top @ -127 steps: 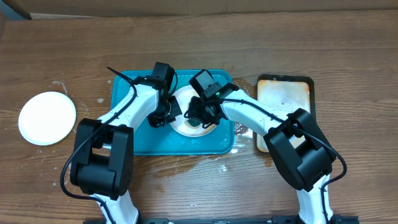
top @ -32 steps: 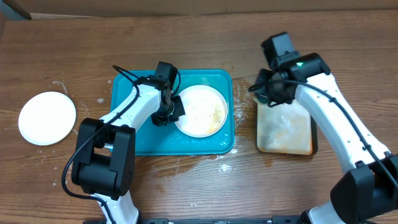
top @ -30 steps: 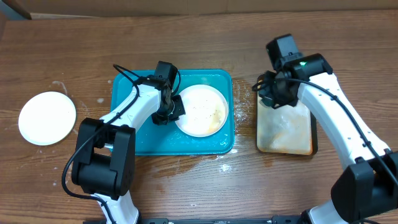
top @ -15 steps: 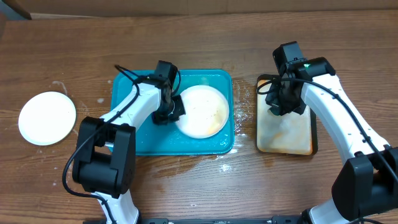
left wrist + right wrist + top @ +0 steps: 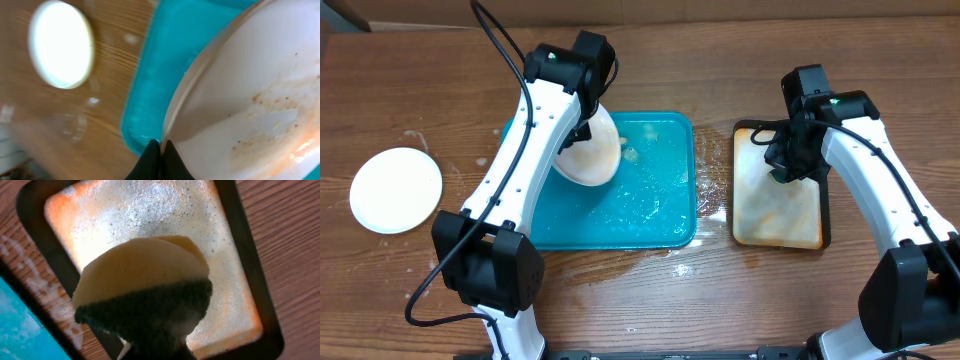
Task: Clean dirty plates on tray and stack at the side
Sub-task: 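Lift the white plate with the left gripper and tilt it upright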
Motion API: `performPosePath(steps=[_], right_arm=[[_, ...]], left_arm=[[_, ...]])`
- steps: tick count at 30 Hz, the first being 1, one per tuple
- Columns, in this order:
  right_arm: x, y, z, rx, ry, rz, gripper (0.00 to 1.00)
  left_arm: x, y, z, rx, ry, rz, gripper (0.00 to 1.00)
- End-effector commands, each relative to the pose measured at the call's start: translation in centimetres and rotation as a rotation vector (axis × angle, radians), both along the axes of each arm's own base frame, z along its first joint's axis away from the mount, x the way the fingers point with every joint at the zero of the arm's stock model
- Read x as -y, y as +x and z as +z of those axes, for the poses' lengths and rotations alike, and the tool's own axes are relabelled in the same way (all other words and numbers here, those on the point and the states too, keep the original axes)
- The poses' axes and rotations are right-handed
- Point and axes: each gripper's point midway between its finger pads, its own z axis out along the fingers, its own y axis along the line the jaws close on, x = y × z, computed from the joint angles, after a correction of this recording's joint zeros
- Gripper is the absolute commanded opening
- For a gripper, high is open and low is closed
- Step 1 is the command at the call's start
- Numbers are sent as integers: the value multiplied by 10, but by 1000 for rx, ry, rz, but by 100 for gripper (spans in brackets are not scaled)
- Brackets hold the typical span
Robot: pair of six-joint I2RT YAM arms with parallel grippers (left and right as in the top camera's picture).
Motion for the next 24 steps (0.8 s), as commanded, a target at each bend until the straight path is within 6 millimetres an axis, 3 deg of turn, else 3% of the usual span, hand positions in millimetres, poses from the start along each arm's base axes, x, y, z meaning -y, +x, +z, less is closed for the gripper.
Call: performPosePath(steps=[1,4,8,16,24], right_arm=[[9,-7,-15,-20,-19,-8,4],[11,-16,-36,-41,-11,-26,4],[12,-25,-53,-57,-2,-53,4],[12,-26,-55,-58,0,-57,4],[12,-26,-55,-58,0,-64,4]], left_arm=[[-29,3,40,97,275,18,4],[-31,0,63,109,441,-41,4],[-14,2,77,158,521,-103,4],[23,8,109,278,690,-241,4],[25,8,111,271,710,-261,4]])
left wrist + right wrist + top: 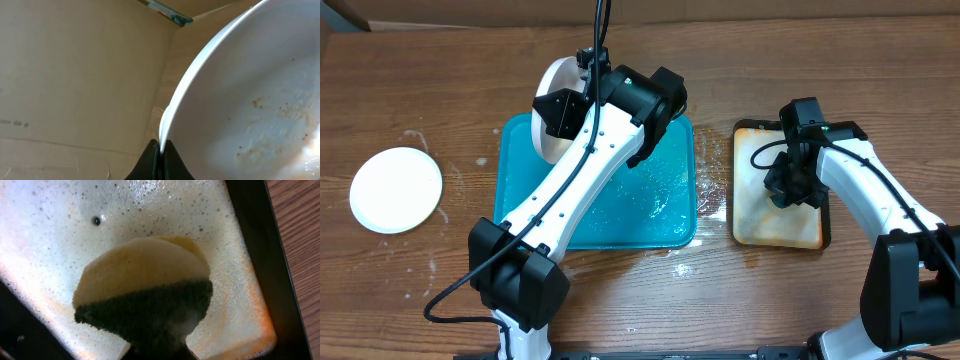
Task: Clean dirty plates on tray and stack at the side
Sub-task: 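Lift the white plate with the left gripper and tilt it upright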
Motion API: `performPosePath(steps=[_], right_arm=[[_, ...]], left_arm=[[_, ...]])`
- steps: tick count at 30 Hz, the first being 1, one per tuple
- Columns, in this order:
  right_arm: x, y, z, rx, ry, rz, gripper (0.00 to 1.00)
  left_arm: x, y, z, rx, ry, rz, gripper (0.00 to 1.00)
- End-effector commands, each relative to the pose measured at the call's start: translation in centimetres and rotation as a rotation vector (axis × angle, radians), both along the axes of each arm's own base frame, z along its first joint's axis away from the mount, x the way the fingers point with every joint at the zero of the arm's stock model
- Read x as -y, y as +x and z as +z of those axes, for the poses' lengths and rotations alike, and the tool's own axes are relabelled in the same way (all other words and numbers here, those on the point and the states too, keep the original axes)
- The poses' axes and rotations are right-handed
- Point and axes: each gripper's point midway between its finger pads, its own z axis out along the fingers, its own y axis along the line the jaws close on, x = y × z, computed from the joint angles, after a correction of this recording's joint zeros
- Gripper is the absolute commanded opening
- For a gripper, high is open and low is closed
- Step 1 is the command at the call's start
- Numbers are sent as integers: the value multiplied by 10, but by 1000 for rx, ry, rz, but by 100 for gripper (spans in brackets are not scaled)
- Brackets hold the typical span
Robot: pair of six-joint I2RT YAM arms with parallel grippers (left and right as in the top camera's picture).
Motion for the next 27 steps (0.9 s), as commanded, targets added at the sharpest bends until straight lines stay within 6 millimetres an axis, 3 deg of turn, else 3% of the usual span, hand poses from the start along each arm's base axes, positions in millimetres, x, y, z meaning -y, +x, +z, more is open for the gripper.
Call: performPosePath(steps=[1,9,10,14,17,20,27], right_arm=[[2,2,2,12,-1,-17,4],[2,2,2,13,-1,-17,4],[2,2,2,13,-1,-17,4],[2,3,2,16,0,-17,4],[2,2,2,13,0,-16,4],[1,2,2,10,7,-16,4],[1,1,2,7,7,-16,4]], left_arm=[[-1,3,14,53,27,-6,4],[13,-1,7,30,-13,-30,4],[19,-8,-16,-17,-159,5,4],[49,-23,-65,-140,-493,71,4],[33,-19,-41,-23,-348,75,4],[26,-13,-26,-16,-235,29,4],[11,-8,-19,23,-203,57,4]])
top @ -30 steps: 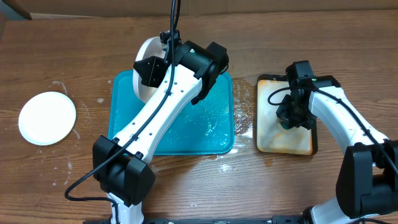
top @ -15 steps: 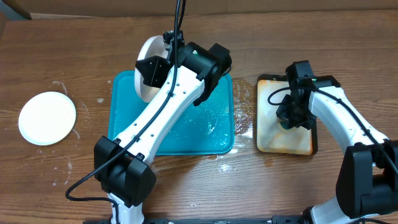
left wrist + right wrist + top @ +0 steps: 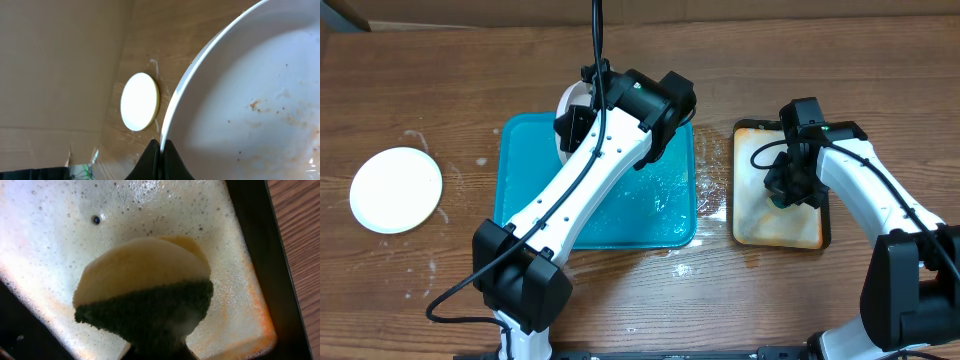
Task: Clean dirty plates on tray and stack at the side
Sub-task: 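Lift the white plate with the left gripper and tilt it upright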
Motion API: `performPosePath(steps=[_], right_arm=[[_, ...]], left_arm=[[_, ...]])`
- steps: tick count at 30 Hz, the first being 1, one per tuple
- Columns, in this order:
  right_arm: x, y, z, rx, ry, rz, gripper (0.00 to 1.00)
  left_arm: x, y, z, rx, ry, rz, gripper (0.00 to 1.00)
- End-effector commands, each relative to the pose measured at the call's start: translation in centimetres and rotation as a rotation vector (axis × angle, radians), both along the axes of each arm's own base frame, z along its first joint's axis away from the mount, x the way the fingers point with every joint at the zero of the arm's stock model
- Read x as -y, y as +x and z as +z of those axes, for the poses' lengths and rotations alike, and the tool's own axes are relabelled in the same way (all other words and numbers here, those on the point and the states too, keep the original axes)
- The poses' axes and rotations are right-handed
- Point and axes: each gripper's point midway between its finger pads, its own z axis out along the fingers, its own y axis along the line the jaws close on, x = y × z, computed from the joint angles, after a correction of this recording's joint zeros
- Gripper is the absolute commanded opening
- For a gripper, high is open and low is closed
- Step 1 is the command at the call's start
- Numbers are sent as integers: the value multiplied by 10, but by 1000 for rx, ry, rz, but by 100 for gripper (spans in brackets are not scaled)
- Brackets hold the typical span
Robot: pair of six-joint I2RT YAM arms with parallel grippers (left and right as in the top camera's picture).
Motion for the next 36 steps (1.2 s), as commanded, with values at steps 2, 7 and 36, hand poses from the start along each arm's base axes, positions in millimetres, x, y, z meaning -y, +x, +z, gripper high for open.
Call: performPosePath(steps=[2,7,36], right_arm=[[1,1,2,8,6,-16,4],[0,2,2,12,10,-16,4],[-3,-2,1,-6,30,-14,4]], left_arm=[[-10,6,-3,35,-104,77,4],[-20,11,2,29,-65,71,4],[-55,19,30,128,103,124,4]])
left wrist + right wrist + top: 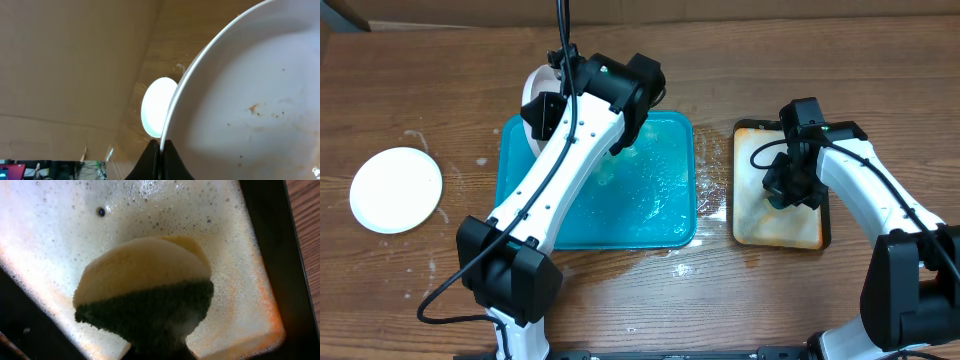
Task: Clean dirty plates on tray and stack at the side
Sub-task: 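Lift the white plate with the left gripper and tilt it upright, then carry the white plate left and lower it onto the plate stack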
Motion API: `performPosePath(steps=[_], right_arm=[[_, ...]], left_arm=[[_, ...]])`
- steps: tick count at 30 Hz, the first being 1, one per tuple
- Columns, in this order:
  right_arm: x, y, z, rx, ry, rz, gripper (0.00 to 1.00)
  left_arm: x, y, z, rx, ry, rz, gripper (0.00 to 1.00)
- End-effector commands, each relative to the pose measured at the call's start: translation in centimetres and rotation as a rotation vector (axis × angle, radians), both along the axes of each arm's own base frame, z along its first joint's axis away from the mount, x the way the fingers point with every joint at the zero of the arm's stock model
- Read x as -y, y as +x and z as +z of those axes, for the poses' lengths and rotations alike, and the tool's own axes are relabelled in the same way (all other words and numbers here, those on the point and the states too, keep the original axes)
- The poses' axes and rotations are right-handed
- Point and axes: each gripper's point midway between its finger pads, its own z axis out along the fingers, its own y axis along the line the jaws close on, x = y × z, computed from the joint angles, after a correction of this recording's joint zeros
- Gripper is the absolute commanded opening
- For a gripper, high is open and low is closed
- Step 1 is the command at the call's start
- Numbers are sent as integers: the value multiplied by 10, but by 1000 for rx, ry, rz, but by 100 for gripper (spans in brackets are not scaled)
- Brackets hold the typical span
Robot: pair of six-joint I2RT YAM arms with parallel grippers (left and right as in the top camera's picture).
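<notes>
My left gripper point(161, 150) is shut on the rim of a dirty white plate point(250, 100) flecked with brown specks, held on edge above the back left corner of the blue tray point(650, 210); overhead the plate point(533, 95) shows past the arm. A clean white plate point(396, 189) lies on the table at the left, also in the left wrist view point(157, 106). My right gripper point(155, 347) is shut on a yellow and green sponge point(145, 287), held over the foamy black tray point(779, 190) on the right.
The blue tray's floor is wet with soapy water. Splashes of water lie on the wooden table between the two trays point(712, 205). A cardboard wall stands along the table's far edge point(75, 65).
My left arm has shifted left with the plate, which now stands over the tray's back left corner. The right gripper holds the sponge in nearly the same spot over the foam.
At first my left gripper held the dirty plate tilted low over the blue tray, and the right held the sponge above the foamy tray. Then the plate was raised on edge behind the tray. It moved right, and now left again. The sponge stayed low over the foam.
</notes>
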Motion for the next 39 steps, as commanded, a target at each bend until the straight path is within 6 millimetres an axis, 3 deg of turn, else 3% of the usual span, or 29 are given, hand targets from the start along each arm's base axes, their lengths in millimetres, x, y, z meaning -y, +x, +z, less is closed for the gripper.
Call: performPosePath(steps=[1,25,28,32,34,39], right_arm=[[2,0,2,2,-3,-12,4],[5,0,2,5,-20,-14,4],[5,0,2,5,-20,-14,4],[5,0,2,5,-20,-14,4],[5,0,2,5,-21,-13,4],[5,-1,2,-1,-21,-13,4]], left_arm=[[-8,6,14,84,38,26,4],[-6,6,13,84,30,24,4],[-4,4,6,82,-17,39,4],[33,-13,-51,-61,-405,113,4],[69,-9,-74,-85,-655,127,4],[109,20,-79,-45,-848,16,4]])
